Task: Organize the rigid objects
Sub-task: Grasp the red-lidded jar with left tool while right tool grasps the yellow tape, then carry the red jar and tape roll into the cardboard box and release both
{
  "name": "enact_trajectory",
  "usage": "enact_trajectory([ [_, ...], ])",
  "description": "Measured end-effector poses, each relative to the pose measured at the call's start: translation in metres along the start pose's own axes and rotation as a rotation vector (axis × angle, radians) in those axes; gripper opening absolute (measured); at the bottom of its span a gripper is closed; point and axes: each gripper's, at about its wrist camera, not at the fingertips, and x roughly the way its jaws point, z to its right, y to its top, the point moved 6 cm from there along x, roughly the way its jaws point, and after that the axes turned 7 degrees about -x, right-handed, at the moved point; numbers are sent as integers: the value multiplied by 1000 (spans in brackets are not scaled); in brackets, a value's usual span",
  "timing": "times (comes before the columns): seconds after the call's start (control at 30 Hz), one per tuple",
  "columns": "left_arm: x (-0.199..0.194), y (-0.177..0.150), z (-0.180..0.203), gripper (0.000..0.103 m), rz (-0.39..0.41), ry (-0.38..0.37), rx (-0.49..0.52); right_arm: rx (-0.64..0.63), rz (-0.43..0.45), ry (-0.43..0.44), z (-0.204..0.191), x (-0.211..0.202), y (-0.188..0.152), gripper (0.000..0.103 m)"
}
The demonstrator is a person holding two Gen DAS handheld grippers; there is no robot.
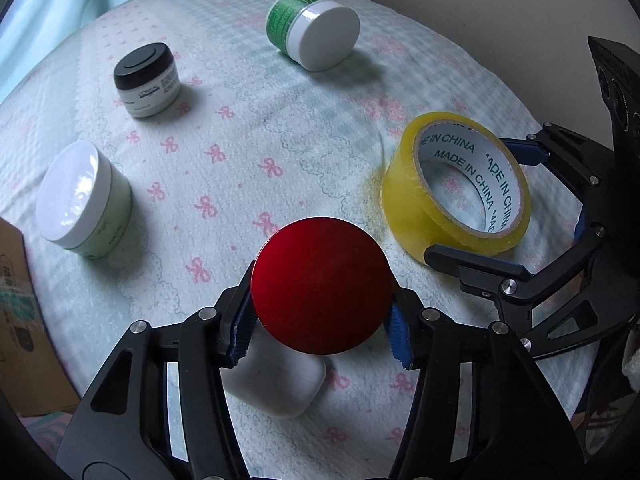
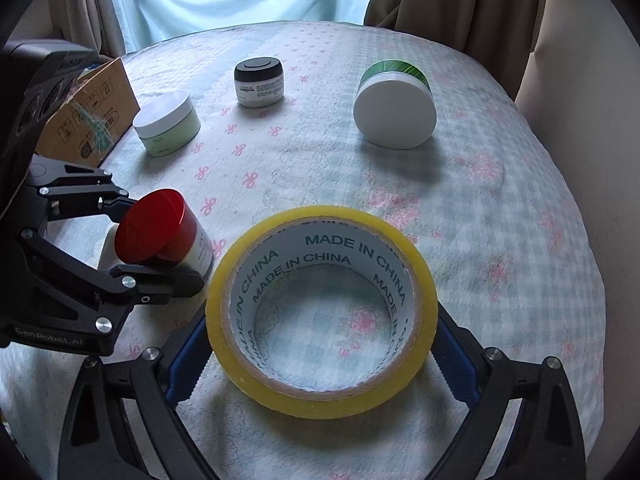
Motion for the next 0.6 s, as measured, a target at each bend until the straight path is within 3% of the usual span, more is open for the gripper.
enact_trajectory([
  [0.33,-53,7,3,51,63,8,-73,37,28,-16,2,-36,11,96],
  [0.6,-148,14,5,51,159,30,-202,173,61,9,6,-106,35,96],
])
